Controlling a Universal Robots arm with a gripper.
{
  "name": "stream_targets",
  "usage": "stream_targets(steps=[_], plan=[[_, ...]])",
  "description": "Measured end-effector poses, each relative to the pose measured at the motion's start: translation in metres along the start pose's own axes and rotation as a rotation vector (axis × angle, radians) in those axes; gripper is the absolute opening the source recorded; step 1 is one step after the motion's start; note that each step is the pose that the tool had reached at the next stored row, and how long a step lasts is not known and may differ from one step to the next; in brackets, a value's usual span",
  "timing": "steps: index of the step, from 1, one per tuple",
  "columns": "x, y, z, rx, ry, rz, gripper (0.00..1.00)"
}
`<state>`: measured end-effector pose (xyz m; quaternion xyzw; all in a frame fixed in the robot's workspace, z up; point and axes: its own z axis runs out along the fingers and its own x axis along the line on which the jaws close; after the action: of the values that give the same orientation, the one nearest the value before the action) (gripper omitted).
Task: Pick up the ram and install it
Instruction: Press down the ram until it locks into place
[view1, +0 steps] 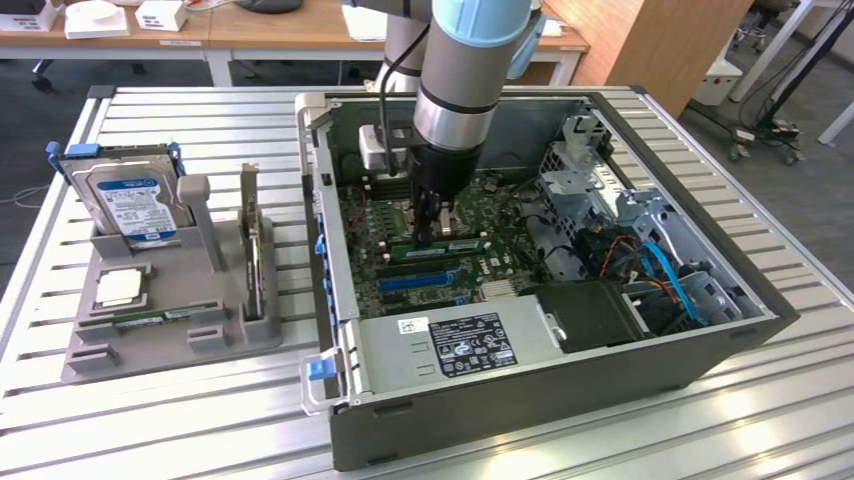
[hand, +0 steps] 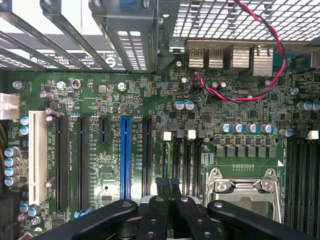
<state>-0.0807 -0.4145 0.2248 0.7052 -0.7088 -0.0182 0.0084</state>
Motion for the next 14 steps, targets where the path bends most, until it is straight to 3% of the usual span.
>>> stream_targets(steps=[14], plan=[[0.0000,-0.0001,0.0019,0.0001,-0.0002,0.000,0.10]])
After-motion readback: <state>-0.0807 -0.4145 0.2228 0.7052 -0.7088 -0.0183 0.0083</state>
